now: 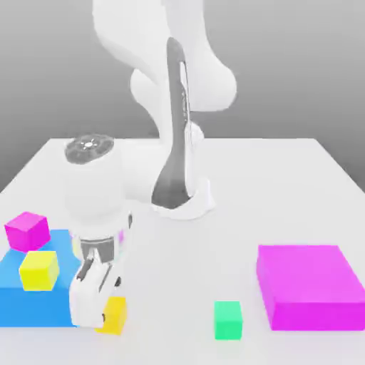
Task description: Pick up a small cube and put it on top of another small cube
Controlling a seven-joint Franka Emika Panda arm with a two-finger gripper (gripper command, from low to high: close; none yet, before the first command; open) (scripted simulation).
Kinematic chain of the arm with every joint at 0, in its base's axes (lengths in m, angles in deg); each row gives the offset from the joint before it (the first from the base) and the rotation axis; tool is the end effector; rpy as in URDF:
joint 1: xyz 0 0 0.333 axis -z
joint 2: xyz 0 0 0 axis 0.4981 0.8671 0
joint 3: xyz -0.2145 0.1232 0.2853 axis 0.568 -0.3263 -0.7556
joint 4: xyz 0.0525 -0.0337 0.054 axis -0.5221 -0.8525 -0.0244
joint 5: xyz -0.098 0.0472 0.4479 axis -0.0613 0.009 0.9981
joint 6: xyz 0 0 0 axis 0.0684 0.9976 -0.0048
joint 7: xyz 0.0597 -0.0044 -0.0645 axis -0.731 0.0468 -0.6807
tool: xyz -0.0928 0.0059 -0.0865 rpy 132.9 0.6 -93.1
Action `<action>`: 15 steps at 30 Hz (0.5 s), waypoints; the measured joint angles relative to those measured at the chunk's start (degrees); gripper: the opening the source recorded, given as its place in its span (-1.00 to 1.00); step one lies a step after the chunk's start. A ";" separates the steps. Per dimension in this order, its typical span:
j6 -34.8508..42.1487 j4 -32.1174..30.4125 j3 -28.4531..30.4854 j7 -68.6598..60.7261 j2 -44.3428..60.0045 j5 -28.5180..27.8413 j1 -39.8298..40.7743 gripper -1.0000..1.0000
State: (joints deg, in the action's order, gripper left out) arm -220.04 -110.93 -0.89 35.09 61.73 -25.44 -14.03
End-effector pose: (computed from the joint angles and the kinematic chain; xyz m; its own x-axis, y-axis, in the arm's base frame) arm 0.4425 -0.1398 0.0992 -0.7989 -0.6014 0.0003 -0.6014 0.7989 -0.0009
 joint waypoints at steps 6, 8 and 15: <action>-0.77 0.17 -0.20 0.07 0.85 -0.07 0.21 -1.00; 0.78 -0.23 0.12 0.27 -1.13 -0.35 -0.05 -1.00; 9.68 -2.25 -1.78 -3.50 -11.89 -0.75 -1.39 -1.00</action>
State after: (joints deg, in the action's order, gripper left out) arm -210.35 -113.18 -2.67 31.59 49.84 -26.19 -15.41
